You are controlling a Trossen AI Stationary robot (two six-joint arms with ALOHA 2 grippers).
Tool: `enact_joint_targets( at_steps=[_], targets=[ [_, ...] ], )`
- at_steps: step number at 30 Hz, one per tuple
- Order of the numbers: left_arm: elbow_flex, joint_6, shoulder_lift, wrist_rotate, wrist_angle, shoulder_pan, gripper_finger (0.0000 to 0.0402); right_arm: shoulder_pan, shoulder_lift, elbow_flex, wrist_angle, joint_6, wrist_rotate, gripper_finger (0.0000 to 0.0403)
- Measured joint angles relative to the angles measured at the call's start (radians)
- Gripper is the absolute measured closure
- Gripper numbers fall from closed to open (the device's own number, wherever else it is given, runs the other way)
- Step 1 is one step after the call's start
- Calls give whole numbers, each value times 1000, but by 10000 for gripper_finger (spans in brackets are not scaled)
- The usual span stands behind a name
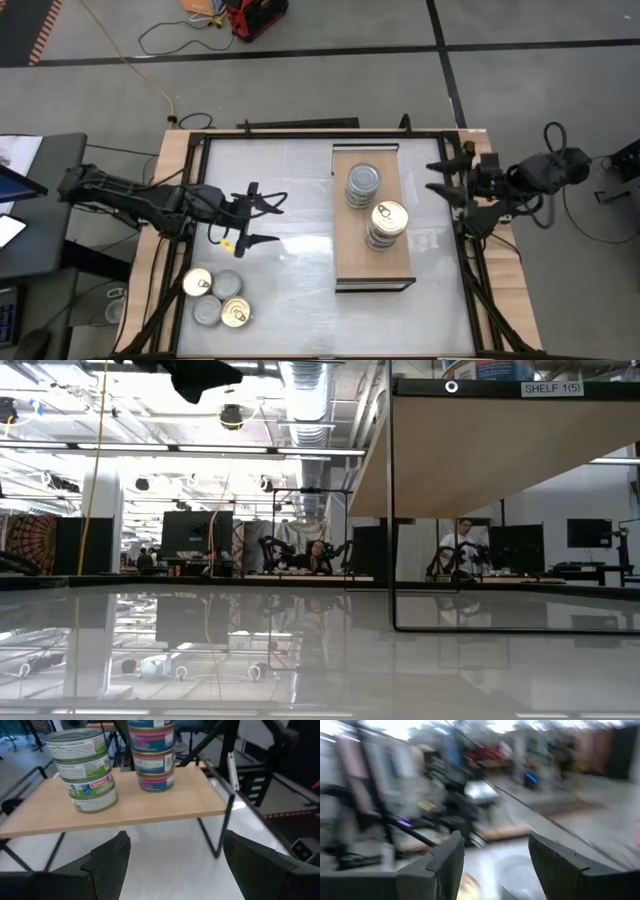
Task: Stack canned seafood by type on shelf
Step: Stack the blue tuna can on top of the blue tuna can
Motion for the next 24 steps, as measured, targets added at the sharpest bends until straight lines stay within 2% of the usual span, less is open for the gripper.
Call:
enact_joint_targets(
  at_steps=[2, 7, 12, 15, 19, 24],
  targets=[
    [0, -34, -10, -2, 0, -15, 95, 0, 31, 0, 98, -66, -79, 157],
    [0, -92, -17, -51, -61, -86, 95, 0, 140, 0, 202, -126, -162, 157],
    [79, -132, 22, -219, -290, -197, 95, 13, 246, -1, 278, -172, -165, 157],
    [149, -211, 73, -249, -425, -261, 95, 37, 268, 15, 288, -174, -163, 157],
    [214, -339, 149, -227, -562, -307, 95, 82, 301, 20, 289, -192, -150, 157],
    [229, -452, 233, -81, -575, -362, 95, 141, 340, 19, 292, -201, -72, 157]
  ],
)
